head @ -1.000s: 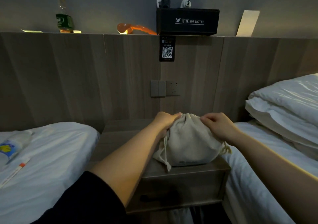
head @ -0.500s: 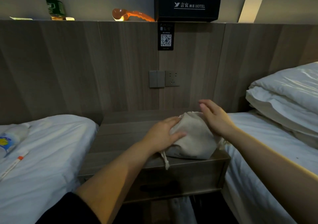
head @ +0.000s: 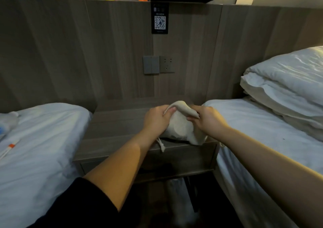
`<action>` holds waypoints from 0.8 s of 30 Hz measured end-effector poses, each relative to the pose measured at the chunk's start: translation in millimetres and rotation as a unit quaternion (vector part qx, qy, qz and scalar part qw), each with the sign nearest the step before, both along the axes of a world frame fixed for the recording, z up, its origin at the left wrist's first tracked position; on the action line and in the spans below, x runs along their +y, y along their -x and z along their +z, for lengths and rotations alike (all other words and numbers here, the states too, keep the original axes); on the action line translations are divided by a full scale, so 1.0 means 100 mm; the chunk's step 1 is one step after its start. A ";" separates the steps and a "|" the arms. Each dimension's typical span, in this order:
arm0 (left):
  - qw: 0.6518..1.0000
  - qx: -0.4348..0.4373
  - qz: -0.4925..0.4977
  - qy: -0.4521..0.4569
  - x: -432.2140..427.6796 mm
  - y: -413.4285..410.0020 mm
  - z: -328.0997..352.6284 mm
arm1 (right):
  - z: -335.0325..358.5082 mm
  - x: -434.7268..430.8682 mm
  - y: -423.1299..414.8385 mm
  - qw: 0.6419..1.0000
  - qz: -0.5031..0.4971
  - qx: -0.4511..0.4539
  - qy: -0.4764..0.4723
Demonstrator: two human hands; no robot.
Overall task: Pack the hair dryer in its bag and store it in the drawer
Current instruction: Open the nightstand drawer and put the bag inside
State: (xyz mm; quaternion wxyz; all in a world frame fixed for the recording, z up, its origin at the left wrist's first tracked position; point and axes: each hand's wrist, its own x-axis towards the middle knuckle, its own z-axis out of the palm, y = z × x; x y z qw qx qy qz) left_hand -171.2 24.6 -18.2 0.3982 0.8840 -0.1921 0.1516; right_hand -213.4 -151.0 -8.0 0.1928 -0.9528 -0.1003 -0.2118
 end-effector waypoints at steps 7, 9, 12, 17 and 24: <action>0.987 0.036 -0.085 0.133 -0.04 0.31 -0.08 | -0.10 -0.11 0.32 0.991 -0.044 -0.073 -0.105; 0.992 0.021 -0.076 0.100 0.03 0.39 -0.20 | -0.05 -0.18 0.39 0.985 -0.073 -0.053 -0.147; 0.998 -0.036 -0.003 -0.044 0.26 0.49 -0.53 | -0.02 -0.33 0.46 0.967 -0.132 -0.040 -0.215; 0.989 0.068 0.032 -0.127 0.39 0.67 -1.05 | -0.18 -0.45 0.57 0.925 -0.179 -0.001 -0.336; 0.930 0.206 -0.047 -0.301 0.49 0.70 -1.49 | -0.44 -0.34 0.73 0.861 -0.180 0.027 -0.476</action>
